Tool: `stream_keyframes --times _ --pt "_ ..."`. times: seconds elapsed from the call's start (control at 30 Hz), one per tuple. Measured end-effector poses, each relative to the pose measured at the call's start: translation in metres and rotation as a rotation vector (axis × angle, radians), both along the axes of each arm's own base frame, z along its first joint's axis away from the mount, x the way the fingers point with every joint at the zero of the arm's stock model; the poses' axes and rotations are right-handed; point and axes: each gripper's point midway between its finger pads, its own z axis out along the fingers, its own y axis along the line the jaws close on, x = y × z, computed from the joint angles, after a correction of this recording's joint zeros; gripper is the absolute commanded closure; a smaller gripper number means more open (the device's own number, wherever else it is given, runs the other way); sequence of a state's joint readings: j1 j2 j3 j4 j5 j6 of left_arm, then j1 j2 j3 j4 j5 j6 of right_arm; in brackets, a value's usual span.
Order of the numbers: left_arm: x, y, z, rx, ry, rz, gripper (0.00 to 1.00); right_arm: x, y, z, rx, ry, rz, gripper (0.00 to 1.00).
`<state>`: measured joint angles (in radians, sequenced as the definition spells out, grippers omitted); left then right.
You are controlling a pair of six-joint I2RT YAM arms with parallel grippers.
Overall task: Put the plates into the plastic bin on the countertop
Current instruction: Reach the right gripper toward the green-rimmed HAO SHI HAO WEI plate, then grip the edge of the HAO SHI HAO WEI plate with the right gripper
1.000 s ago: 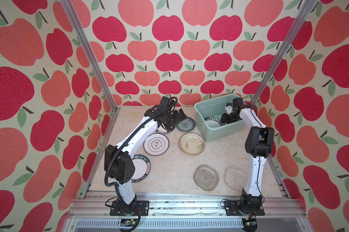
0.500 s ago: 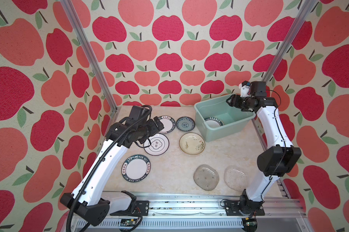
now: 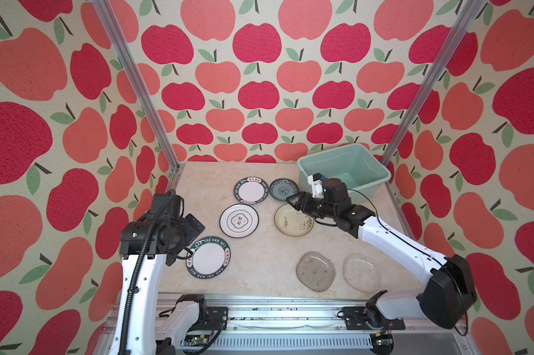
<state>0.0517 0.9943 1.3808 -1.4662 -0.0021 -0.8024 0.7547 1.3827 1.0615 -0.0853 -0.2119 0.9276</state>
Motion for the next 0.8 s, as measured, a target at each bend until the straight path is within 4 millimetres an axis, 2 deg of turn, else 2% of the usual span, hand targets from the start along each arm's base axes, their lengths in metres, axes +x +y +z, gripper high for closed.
stream_keyframes --times 0.07,0.17,0.33,0.43,0.53,0.67,0.8 --pt "0.003 0.010 -0.011 -0.009 0.037 0.044 0.01 -0.028 0.028 -0.007 0.023 0.040 0.034 0.39" --pt "0.012 0.021 -0.029 -0.033 0.070 0.086 0.01 -0.055 0.064 -0.019 0.060 0.108 0.046 0.38" --pt "0.019 0.035 -0.060 -0.095 0.086 0.176 0.01 -0.087 0.113 -0.070 0.068 0.259 0.051 0.37" --pt "0.019 0.045 -0.075 -0.136 0.085 0.245 0.01 -0.105 0.131 -0.106 0.037 0.335 0.043 0.37" --pt "0.021 0.052 -0.088 -0.180 0.081 0.295 0.01 -0.120 0.145 -0.130 0.013 0.380 0.044 0.37" --pt "0.030 0.061 -0.111 -0.263 0.111 0.347 0.01 -0.135 0.169 -0.148 0.018 0.432 0.056 0.36" --pt "0.038 0.064 -0.132 -0.329 0.143 0.359 0.01 -0.136 0.183 -0.160 0.032 0.471 0.048 0.37"
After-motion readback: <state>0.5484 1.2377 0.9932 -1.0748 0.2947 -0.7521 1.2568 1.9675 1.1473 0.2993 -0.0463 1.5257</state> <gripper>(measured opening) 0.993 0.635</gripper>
